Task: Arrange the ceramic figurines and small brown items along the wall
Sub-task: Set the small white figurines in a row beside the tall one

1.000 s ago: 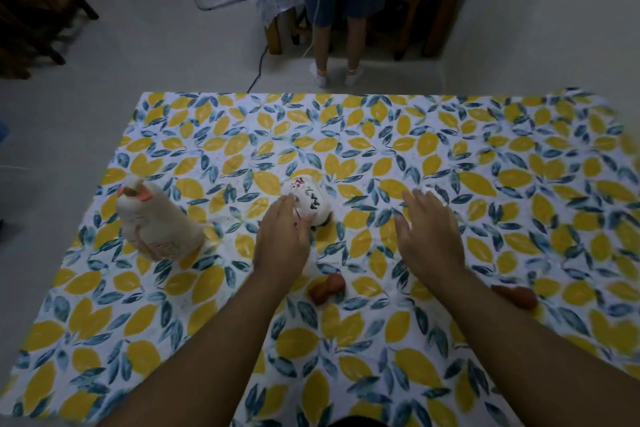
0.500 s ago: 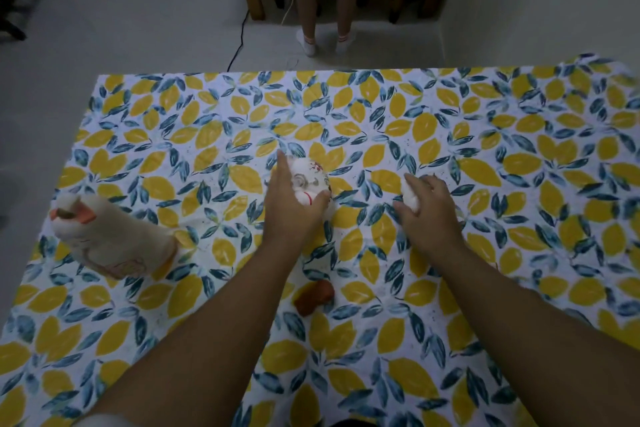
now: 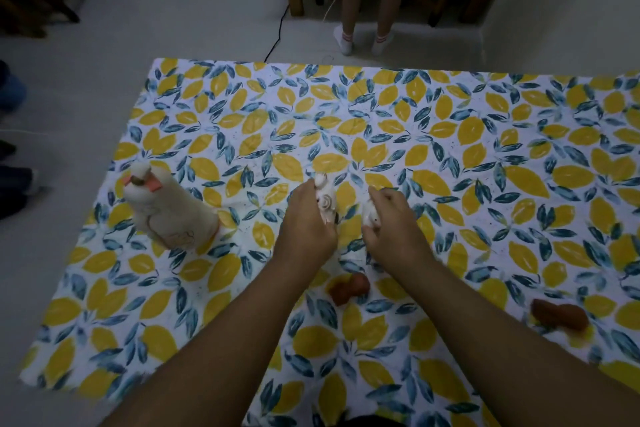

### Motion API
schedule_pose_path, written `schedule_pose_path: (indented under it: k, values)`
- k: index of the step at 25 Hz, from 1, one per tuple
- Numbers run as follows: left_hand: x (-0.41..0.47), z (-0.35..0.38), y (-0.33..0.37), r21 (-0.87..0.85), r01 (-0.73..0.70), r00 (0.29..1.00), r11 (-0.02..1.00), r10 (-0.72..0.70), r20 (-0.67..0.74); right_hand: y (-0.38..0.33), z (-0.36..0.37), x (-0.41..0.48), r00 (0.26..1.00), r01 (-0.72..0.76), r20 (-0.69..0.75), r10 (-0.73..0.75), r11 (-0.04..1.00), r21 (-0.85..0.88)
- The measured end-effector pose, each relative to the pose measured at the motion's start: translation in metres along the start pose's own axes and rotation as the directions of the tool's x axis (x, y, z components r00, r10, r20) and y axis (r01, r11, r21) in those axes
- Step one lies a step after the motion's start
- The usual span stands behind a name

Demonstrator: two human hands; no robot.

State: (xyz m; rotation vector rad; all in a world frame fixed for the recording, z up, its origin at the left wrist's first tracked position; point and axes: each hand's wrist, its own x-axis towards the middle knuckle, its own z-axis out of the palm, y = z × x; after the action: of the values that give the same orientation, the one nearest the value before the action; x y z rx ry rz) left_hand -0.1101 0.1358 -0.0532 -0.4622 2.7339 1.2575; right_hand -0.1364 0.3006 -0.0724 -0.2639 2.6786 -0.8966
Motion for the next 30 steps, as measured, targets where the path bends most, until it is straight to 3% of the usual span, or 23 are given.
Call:
schedule_pose_path:
  k: [3,7,13,17,21,24,26,30]
  values:
    - [-0.017,-0.022,-0.016,0.117,0.051,0.998,0.992,-0.047,-0.034,-0.020,0.018,-0.001,0.998,-0.009,0.053,0.015,0.995,-0.103]
    - [-0.026,-0.038,-0.022,0.148,0.085,0.996,0.985,-0.085,-0.005,-0.025,0.029,-0.011,0.995,-0.045,0.075,0.062,0.976,-0.213]
    - [-0.026,-0.040,-0.021,0.227,0.100,0.993,0.969,-0.112,0.039,-0.021,0.032,-0.028,0.990,-0.135,0.007,0.140,0.963,-0.235]
    - [-0.026,-0.045,-0.018,0.155,0.088,0.994,0.984,-0.098,0.053,-0.025,0.029,-0.028,0.988,-0.153,0.009,0.157,0.971,-0.184]
    - [-0.044,-0.042,-0.010,0.219,-0.078,0.993,0.972,0.096,-0.072,-0.025,0.014,-0.043,0.991,-0.127,-0.059,0.118,0.976,-0.177]
    - [-0.070,-0.027,0.001,0.126,-0.269,0.957,0.955,0.280,-0.081,-0.010,-0.004,-0.064,0.982,-0.110,-0.174,0.074,0.971,-0.211]
    - [-0.086,-0.009,0.005,0.111,-0.310,0.947,0.944,0.317,-0.059,0.011,-0.018,-0.080,0.973,-0.121,-0.220,0.070,0.967,-0.226]
    - [-0.106,0.031,0.002,0.182,-0.146,0.989,0.973,0.141,0.036,0.060,-0.040,-0.110,0.963,-0.190,-0.239,0.126,0.945,-0.265]
